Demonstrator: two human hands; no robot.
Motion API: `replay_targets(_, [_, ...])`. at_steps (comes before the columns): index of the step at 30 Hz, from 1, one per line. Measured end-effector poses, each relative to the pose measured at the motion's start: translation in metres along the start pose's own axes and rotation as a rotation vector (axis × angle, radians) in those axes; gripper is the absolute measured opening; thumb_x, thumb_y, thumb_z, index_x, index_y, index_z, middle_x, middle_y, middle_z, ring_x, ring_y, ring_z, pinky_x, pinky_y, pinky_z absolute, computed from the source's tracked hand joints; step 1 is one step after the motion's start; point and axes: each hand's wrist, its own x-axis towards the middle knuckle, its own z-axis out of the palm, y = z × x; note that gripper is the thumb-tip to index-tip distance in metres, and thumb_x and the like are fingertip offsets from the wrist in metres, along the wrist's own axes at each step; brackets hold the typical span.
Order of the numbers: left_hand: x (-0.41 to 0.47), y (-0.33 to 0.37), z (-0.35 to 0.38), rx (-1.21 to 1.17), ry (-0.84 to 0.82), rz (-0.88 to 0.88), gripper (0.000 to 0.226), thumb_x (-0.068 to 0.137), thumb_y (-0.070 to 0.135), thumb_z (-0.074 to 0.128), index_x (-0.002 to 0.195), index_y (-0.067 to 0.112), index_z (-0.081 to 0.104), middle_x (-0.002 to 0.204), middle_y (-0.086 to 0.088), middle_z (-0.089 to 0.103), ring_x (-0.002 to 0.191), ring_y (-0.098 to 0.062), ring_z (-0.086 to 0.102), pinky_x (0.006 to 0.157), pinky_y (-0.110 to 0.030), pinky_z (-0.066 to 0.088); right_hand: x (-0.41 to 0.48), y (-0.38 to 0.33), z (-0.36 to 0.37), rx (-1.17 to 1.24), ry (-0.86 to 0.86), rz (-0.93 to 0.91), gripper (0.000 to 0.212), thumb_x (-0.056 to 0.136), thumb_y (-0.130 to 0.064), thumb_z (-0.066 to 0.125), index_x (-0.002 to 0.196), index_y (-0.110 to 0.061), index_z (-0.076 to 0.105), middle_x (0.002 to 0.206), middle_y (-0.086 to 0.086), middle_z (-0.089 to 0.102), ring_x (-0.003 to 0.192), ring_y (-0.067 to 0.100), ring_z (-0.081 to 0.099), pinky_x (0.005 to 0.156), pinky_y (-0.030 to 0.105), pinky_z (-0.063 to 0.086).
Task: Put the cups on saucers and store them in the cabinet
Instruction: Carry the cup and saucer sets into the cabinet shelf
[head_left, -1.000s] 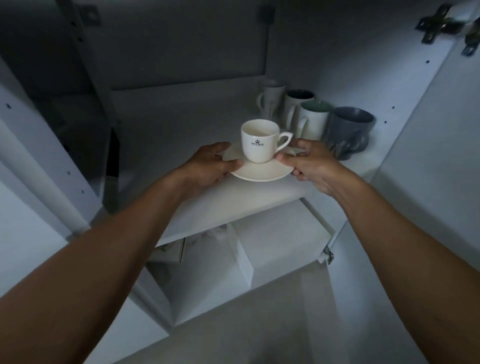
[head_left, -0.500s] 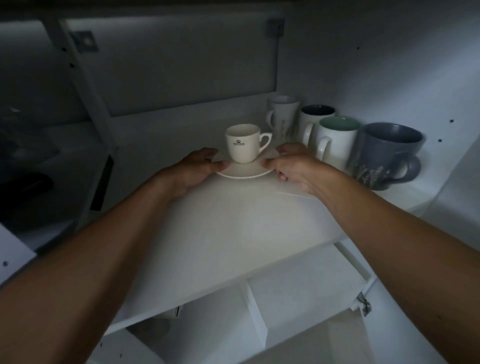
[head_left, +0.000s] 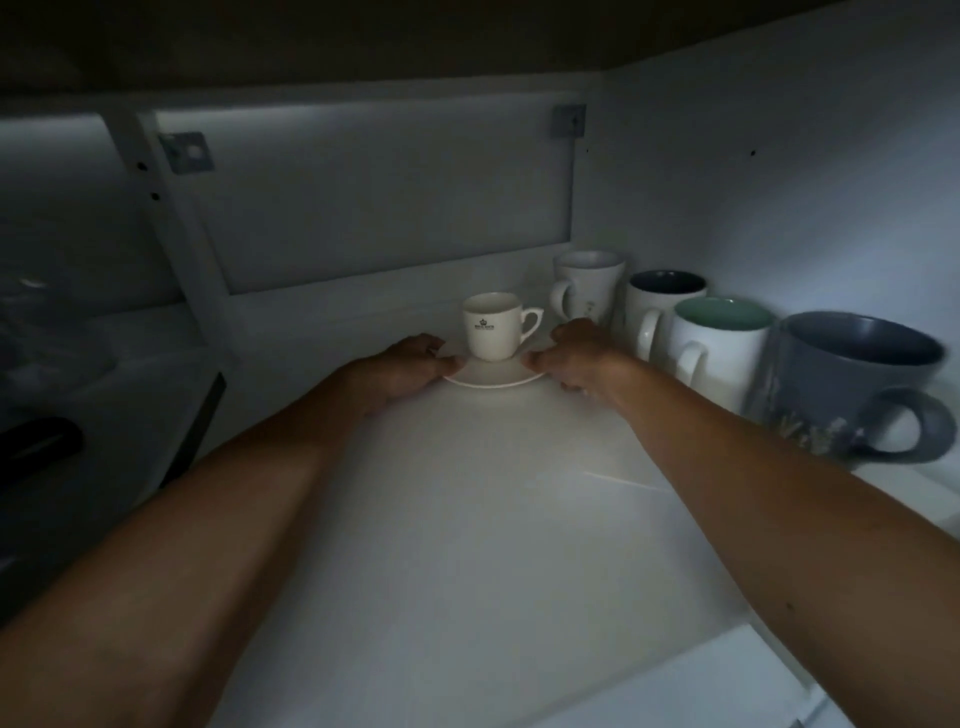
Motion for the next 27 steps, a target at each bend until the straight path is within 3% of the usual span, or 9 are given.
replay_targets(5, [0.019,-0.004,-0.002,0.041,-0.01,0.0,0.067,0.095,0.049,0.054,0.15,0.016,0.035,0.155,-0.006,0.038,0.139,-0.021,0.039,0.103,-0.022,0.03,0.02,0.001,0.005,-0.134,-0.01,-0.021,0.048,0.089,-0.042,0.067,0.115,-0.001,0.065,0.115,0.017,0.069,0.095,0.029,0.07,0.082,0.037,0.058])
replay_targets(9, [0.027,-0.005,-0.004,0.102,-0.025,0.006,0.067,0.096,0.05,0.052,0.15,0.015,0.035,0.155,-0.006,0.037,0.14,-0.021,0.038,0.101,-0.02,0.029,0.03,-0.001,0.005,-0.217,-0.012,-0.029,0.047,0.091,-0.046,0.063,0.109,-0.003,0.066,0.112,0.016,0.07,0.097,0.028,0.069,0.075,0.028,0.051])
replay_targets(12, [0.033,-0.005,-0.007,0.148,-0.038,0.01,0.066,0.097,0.049,0.05,0.151,0.014,0.035,0.157,-0.007,0.034,0.142,-0.021,0.034,0.108,-0.024,0.028,0.037,0.0,0.009,-0.258,-0.002,-0.021,0.048,0.091,-0.049,0.062,0.109,-0.004,0.067,0.115,0.015,0.069,0.1,0.027,0.068,0.071,0.024,0.042])
replay_targets(16, [0.038,-0.004,-0.011,0.194,-0.062,-0.001,0.069,0.096,0.053,0.05,0.15,0.014,0.035,0.157,-0.007,0.033,0.142,-0.022,0.034,0.112,-0.028,0.028,0.046,-0.001,0.014,-0.326,0.021,-0.01,0.057,0.092,-0.052,0.057,0.122,-0.003,0.063,0.131,0.017,0.062,0.121,0.031,0.06,0.08,0.025,0.038])
replay_targets(20, [0.036,-0.003,-0.011,0.234,-0.08,-0.01,0.072,0.095,0.055,0.049,0.151,0.013,0.032,0.158,-0.007,0.033,0.142,-0.021,0.035,0.112,-0.027,0.028,0.05,0.0,0.018,-0.37,0.039,-0.009,0.065,0.091,-0.055,0.056,0.128,-0.002,0.06,0.136,0.018,0.059,0.126,0.033,0.056,0.092,0.028,0.043])
replay_targets(25, [0.032,-0.005,-0.007,0.208,-0.043,-0.018,0.07,0.096,0.055,0.047,0.152,0.016,0.032,0.155,-0.007,0.039,0.14,-0.022,0.039,0.111,-0.027,0.031,0.05,0.002,0.014,-0.427,0.01,-0.036,0.067,0.091,-0.058,0.054,0.127,-0.002,0.06,0.13,0.019,0.061,0.122,0.034,0.058,0.081,0.027,0.04])
replay_targets(27, [0.029,-0.005,-0.004,0.182,-0.022,-0.018,0.069,0.096,0.056,0.046,0.152,0.017,0.032,0.154,-0.008,0.041,0.14,-0.023,0.039,0.11,-0.027,0.031,0.047,0.001,0.008,-0.449,-0.033,-0.05,0.062,0.093,-0.058,0.051,0.116,-0.002,0.064,0.101,0.015,0.069,0.103,0.03,0.067,0.063,0.023,0.036])
